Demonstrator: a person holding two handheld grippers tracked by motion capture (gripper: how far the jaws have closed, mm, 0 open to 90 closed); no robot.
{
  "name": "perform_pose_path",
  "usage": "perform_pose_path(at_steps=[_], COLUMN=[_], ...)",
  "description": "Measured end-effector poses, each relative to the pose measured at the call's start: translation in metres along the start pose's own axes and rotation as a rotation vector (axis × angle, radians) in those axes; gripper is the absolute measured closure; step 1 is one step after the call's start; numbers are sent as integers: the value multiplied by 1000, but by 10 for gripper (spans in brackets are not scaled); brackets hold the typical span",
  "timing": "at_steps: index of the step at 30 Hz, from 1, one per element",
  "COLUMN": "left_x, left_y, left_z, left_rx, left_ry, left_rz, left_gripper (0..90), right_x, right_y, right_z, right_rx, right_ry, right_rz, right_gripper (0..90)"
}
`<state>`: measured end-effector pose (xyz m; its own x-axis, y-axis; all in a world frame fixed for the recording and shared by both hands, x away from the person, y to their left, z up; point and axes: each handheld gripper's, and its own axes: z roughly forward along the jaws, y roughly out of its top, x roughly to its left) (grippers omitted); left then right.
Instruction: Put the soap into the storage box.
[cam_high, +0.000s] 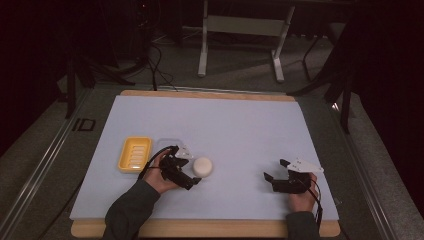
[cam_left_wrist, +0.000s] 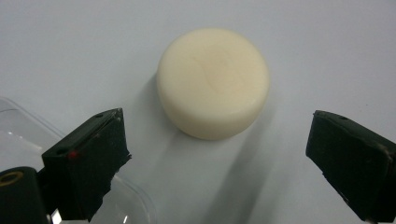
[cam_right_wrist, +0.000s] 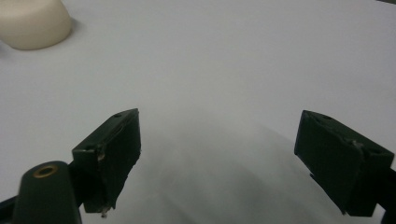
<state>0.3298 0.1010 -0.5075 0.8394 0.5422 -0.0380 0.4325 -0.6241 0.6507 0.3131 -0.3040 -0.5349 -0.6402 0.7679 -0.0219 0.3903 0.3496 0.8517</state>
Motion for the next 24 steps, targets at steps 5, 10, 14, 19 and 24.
perform_pose_path(at_steps=[5,10,14,19,24], left_x=[-1,-1,-1,-1,-2], left_y=[2,4,6,8,11], left_z=[4,7,9,12,16], left_rx=[10,14,19,26,34], left_ry=[-2,-7,-7,-12,-10], left_rz=[4,7,9,14,12], left_gripper=[36,36,36,35,32], right_x=[0,0,0,0,0], right_y=[0,0,0,0,0], right_z=[0,0,0,0,0], right_rx=[-1,-1,-1,-1,-1], right_ry=[1,2,2,2,3], right_rz=[-1,-2,-2,-2,-2], right_gripper=[143,143,143,143,143])
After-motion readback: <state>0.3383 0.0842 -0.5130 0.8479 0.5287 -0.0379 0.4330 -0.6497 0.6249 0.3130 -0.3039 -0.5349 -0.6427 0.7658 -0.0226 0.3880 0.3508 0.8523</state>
